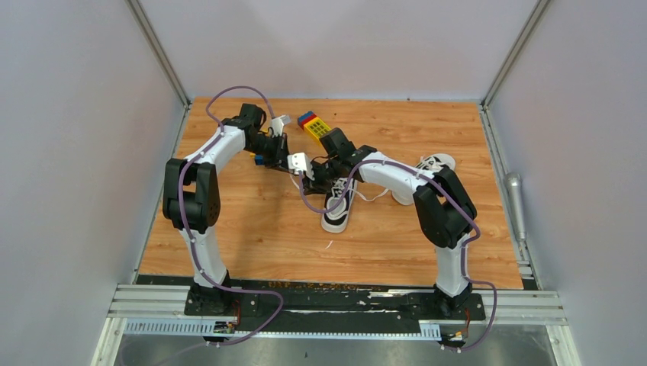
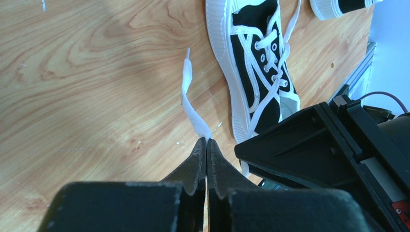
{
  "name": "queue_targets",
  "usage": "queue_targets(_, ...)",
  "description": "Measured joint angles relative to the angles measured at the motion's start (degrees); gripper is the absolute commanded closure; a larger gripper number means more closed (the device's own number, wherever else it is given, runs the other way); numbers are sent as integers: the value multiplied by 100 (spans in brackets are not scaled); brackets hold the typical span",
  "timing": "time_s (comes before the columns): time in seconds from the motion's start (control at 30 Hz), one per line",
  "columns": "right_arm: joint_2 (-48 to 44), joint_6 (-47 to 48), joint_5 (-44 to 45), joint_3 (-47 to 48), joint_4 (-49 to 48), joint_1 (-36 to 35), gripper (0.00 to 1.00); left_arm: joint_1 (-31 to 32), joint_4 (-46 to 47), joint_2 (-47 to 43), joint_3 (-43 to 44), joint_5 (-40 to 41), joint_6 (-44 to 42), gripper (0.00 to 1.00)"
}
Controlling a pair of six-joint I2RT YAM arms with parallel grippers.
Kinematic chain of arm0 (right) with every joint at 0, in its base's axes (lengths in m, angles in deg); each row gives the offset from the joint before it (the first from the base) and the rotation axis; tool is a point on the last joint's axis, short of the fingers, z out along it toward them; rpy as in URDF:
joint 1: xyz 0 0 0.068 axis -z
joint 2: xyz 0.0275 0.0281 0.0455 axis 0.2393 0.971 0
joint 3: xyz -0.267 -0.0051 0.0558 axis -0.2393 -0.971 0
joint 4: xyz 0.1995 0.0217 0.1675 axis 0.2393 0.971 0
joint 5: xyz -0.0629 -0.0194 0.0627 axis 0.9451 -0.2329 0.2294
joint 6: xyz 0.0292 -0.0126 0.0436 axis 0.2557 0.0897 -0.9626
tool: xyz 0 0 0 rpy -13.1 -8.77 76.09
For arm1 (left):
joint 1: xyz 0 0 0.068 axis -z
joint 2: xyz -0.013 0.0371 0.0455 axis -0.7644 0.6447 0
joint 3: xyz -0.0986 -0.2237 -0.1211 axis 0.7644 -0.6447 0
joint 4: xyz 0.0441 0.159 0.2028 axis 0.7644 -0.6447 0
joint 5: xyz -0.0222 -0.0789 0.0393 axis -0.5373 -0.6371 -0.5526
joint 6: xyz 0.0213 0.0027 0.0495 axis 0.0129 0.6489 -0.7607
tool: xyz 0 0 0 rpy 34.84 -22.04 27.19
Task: Tie the shoes
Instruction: Wrap the shoelace around the shoelace.
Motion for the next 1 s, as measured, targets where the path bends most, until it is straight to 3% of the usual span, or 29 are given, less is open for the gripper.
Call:
queue_targets(0.1,2,-15,11,-2,0,0,100,0,-2,0,0,15,-13,99)
queue_targets(0.17,0,-37,24,-2,0,0,100,0,-2,0,0,55,-17,78)
queue_targets(0.23,0,-76,74,-2,2,0,100,0,-9,0,0,157,-79,66)
queue_targets(0.37,-17,-243,232,15,2,28,100,-39,306,-251,-304,492,-391,53)
queue_targets(0.53,-247,-522,286,24,15,146,100,-205,1746,-1912,-2041,557,-1154,51)
queue_targets(0.7,-566,-688,295,103,125,269,100,-210,3600,-3189,-3220,-208,-1937,50)
queue_targets(0.87,-640,-981,214,356,520,479,100,269,4894,-3287,-3880,-1012,-3051,48)
queue_targets(1.0,-651,-1285,59,522,763,713,100,623,6153,-2706,-4035,-1152,-3073,47)
